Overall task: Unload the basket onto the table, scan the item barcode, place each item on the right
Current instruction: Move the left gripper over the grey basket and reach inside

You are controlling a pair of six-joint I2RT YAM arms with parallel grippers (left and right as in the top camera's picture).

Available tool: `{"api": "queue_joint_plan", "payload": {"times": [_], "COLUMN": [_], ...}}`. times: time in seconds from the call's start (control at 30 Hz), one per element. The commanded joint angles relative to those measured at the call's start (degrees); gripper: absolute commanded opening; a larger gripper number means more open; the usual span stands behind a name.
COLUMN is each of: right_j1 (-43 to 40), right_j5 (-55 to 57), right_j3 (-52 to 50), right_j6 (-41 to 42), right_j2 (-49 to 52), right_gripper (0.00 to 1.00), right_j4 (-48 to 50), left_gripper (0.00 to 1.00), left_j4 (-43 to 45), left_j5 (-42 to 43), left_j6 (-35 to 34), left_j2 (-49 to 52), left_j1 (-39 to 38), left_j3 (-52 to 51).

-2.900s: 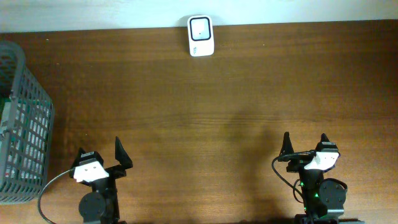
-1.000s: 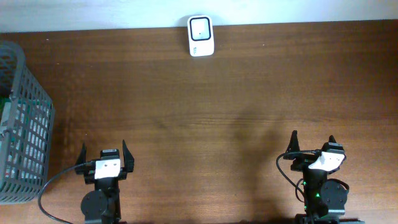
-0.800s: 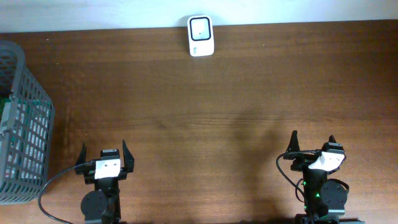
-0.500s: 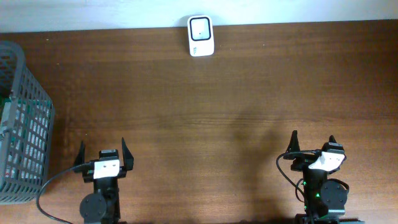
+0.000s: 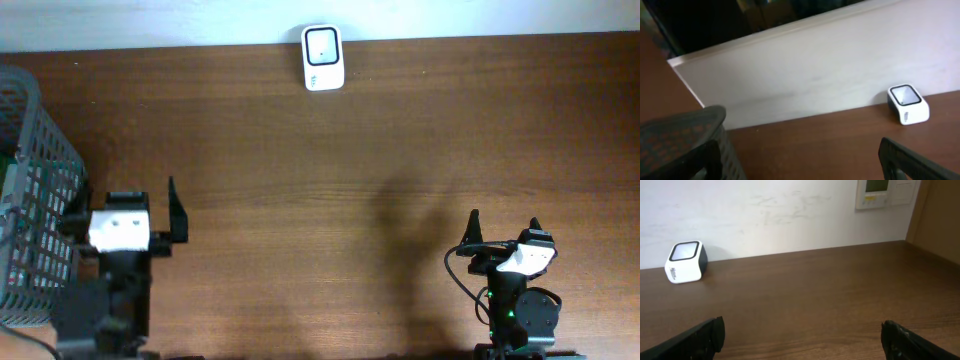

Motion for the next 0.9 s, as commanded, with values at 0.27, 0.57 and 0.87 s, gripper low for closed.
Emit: {"api": "queue_joint_plan", "payload": {"times": [0.27,0.57,0.87], "right_j1": [-0.42,-0.42,-0.42], "right_j5": [1.07,1.07,1.07], "right_j3": [-0.31,-0.31,-0.31], "right_j6": [0.20,0.20,0.20], "right_j2": [-0.44,-0.44,-0.44], "right_gripper": [0.98,0.98,0.99], "right_j4": [-0.35,-0.35,-0.35], "left_gripper": [0.99,0.99,1.00], "left_j4": [-29.35,-49.68,-49.48], "left_j5": [6.93,10.60,13.14], "left_j6": [-1.64,-1.60,-6.40], "left_j2": [31.45,53.44,55.80], "left_j1": [0.63,2.27,19.50], "left_j3": [42.97,69.42,69.68]}}
